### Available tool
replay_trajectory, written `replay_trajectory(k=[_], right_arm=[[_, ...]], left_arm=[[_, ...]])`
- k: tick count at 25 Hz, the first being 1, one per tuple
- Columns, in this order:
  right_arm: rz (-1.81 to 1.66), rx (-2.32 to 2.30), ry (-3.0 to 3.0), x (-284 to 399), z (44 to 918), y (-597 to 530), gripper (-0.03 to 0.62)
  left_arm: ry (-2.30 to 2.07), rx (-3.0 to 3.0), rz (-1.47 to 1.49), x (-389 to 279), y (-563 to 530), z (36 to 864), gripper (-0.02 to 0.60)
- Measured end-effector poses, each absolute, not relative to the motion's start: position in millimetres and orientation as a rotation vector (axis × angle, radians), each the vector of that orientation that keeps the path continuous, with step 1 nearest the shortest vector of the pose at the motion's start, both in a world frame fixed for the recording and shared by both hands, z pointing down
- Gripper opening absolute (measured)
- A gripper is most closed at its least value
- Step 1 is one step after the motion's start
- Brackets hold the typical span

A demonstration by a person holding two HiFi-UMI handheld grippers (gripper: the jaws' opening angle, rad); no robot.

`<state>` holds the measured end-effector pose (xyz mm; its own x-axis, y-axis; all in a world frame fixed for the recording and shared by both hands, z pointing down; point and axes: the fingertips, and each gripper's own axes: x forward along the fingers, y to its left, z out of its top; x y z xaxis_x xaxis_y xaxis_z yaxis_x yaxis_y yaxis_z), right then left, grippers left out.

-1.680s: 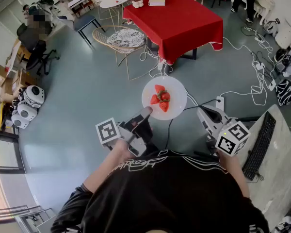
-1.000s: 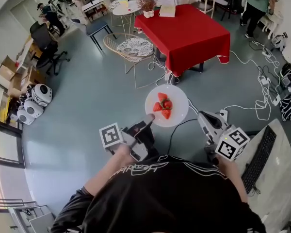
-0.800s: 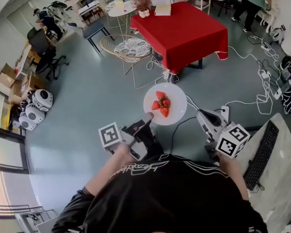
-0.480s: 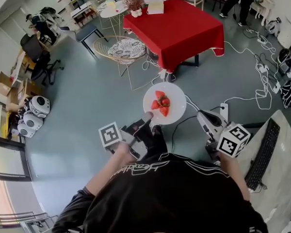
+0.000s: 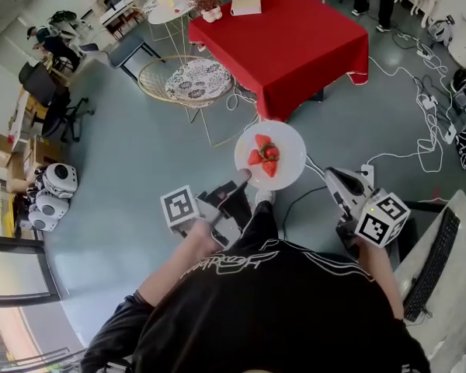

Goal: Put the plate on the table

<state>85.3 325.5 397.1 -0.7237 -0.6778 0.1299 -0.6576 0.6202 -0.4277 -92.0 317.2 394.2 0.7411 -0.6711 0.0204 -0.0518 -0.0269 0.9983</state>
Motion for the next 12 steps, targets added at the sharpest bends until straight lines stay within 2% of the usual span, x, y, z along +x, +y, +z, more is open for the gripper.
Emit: replay_trajectory(k=[12], right_arm=[[-0.767,-1.228,2.746,47,392,136,0.008]], left_arm=[[-0.568,1.517,-0.519,-130,119,388,0.018]])
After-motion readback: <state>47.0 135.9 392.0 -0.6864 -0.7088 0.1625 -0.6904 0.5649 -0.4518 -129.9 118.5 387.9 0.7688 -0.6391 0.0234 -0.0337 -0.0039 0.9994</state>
